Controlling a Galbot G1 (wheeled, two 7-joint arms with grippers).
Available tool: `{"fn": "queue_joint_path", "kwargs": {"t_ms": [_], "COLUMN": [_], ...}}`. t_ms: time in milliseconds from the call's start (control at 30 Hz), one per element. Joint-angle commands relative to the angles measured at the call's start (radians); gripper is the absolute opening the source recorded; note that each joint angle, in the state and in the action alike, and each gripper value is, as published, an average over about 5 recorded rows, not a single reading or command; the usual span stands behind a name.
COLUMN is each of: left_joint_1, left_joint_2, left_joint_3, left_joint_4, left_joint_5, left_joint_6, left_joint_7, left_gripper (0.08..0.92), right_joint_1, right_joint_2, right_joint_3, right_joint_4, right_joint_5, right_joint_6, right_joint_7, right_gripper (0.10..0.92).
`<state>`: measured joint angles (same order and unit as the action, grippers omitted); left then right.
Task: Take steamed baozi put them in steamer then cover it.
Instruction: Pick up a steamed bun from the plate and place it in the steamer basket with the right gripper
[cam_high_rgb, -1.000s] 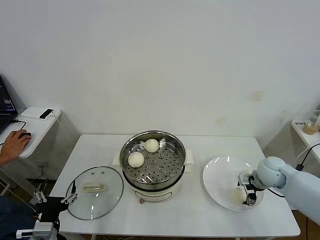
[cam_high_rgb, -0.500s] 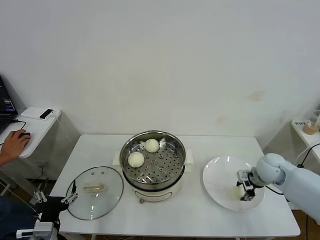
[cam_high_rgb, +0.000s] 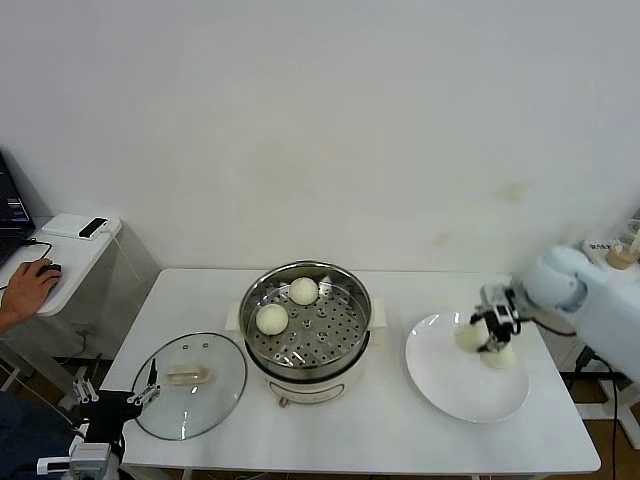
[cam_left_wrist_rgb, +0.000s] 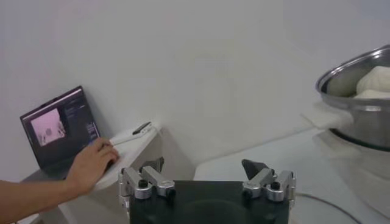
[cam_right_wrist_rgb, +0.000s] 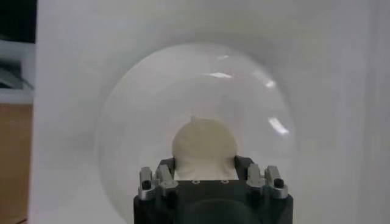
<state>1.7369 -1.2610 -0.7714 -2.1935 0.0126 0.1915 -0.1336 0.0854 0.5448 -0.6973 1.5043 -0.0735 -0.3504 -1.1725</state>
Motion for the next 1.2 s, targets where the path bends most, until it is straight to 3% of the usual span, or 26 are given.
{"fn": "queue_joint_path", "kwargs": {"t_ms": [33,333,600,1200], "left_joint_1": [-0.002,-0.001,0.006,0.025], "left_joint_2": [0.004,0.002,-0.011,-0.026], "left_joint_3": [0.001,-0.011,-0.026,-0.055], "left_joint_4": [0.000,0.005,-0.009,-0.033], "left_joint_5": [-0.002,-0.005,-0.003,-0.005], "left_joint_6": [0.000,0.000,0.001,0.000], "left_joint_7": [0.000,0.000,0.000,-0.001], "left_gripper": [0.823,0.823,0.823,0.823], "right_joint_1": [0.329,0.462,0.424,0.397], "right_joint_2": [0.134,0.351,0.464,0.631], "right_joint_3": [-0.136,-0.263,-0.372,-0.579], "right_joint_4": [-0.040,-0.030,0.025,0.002], "right_joint_5": [0.116,0.223,0.266,0.053], "right_joint_6": [-0.001,0.010,0.114,0.401], "right_joint_7": [0.003,0.092,0.146,0.179], "right_gripper": [0.611,0.611,0.611,0.611]}}
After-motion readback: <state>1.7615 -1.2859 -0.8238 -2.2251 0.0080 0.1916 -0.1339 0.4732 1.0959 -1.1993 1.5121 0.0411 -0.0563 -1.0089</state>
